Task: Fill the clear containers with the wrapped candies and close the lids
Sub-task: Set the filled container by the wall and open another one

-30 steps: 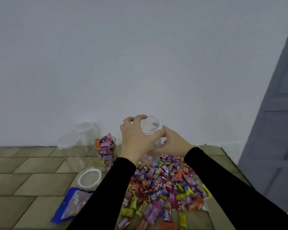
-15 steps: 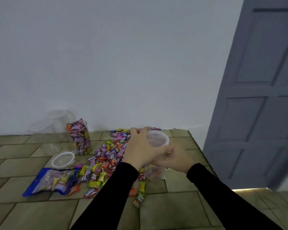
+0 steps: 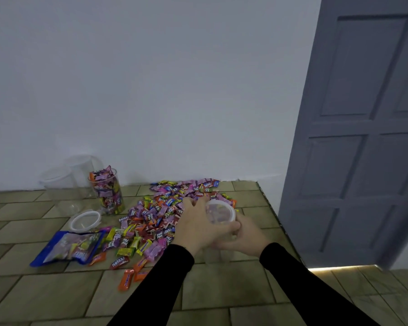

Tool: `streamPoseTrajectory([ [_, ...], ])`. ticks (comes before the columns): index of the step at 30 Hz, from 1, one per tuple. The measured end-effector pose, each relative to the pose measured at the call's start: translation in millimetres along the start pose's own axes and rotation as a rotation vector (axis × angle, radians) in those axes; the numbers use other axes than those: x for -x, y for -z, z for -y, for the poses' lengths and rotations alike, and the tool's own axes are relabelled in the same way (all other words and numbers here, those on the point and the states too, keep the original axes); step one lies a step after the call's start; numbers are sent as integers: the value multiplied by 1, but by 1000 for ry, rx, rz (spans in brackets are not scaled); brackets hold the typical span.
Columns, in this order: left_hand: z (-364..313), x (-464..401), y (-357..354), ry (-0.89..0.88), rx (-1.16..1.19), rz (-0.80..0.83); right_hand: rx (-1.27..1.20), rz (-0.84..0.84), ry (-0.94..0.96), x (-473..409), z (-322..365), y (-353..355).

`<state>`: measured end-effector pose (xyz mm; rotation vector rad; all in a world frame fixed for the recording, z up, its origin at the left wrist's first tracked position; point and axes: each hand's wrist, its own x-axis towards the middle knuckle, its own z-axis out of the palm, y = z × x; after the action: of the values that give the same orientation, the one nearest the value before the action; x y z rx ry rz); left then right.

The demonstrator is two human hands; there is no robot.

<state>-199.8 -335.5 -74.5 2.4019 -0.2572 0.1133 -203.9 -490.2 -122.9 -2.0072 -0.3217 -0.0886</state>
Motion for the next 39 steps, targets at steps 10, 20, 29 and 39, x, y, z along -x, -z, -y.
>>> streamPoseTrajectory([
  [10, 2, -33, 18, 48, -94, 43, -126, -7, -104, 4, -16, -12],
  [20, 6, -52, 7, 188, 151, 337, -77, 114, -143, 6, -3, 5],
  [29, -18, -60, 21, -206, -374, 219, -37, 197, -201, 3, -2, 12],
  [39, -44, -54, -3, -377, -520, 418, -34, 224, -210, -1, 0, 10],
])
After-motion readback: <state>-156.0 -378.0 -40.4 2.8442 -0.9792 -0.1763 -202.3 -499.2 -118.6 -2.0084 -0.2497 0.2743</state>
